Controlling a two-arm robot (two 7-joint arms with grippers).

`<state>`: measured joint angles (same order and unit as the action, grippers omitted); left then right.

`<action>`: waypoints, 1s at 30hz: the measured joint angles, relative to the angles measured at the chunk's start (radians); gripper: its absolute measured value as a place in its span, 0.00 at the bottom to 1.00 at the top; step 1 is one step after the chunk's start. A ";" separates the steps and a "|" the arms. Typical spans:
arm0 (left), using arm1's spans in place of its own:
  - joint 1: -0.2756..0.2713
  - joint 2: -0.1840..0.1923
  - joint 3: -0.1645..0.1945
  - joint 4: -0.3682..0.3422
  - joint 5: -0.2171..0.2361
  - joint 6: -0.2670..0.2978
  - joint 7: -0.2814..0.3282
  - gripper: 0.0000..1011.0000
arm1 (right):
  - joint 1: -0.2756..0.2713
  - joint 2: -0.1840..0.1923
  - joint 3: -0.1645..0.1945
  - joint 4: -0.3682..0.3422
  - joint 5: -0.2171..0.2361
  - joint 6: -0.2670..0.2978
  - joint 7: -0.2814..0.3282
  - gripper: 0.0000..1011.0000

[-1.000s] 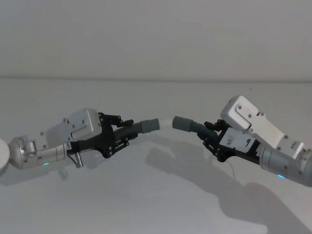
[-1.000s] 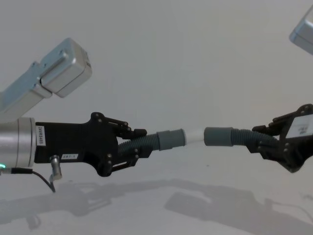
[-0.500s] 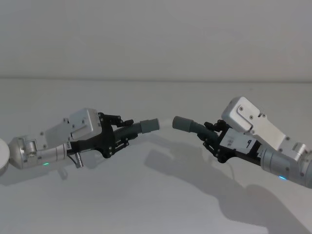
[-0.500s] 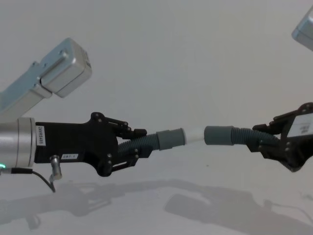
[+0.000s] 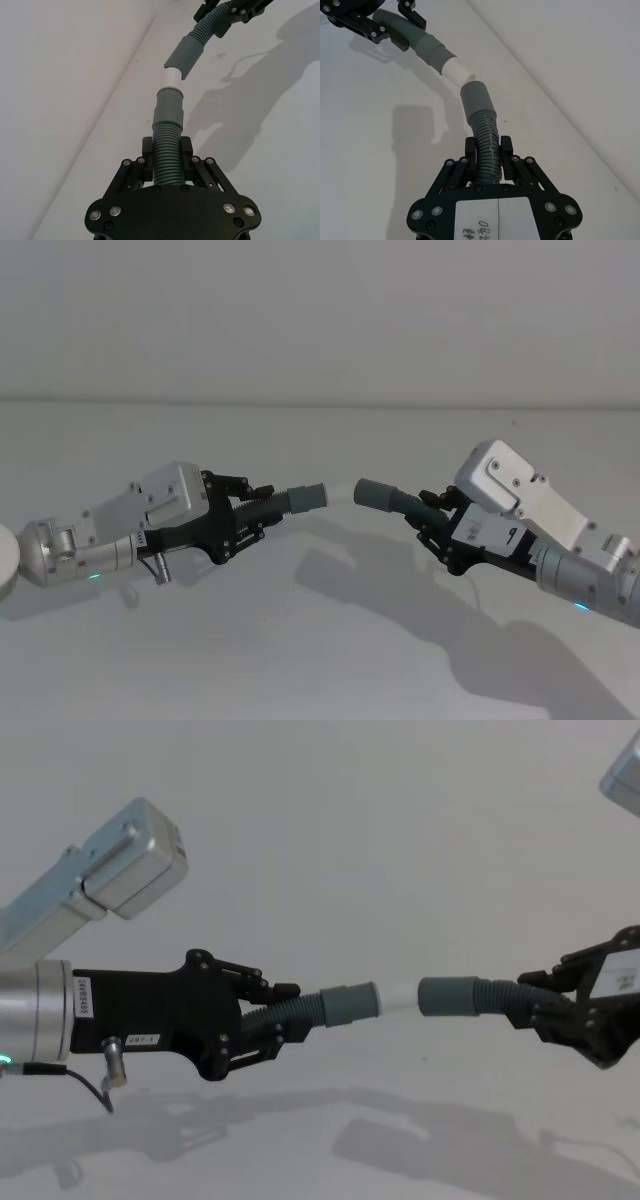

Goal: Use both hands to pick up one end of the pipe from the table, align the ends, and insert them.

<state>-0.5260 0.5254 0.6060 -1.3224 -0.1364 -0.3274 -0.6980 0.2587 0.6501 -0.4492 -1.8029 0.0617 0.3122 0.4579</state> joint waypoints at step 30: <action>0.000 0.000 0.000 0.000 0.000 0.000 0.000 0.31 | -0.016 -0.017 0.029 0.008 -0.012 0.013 0.014 0.28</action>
<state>-0.5260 0.5254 0.6060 -1.3224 -0.1364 -0.3274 -0.6980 0.2430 0.6326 -0.4205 -1.7948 0.0497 0.3250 0.4716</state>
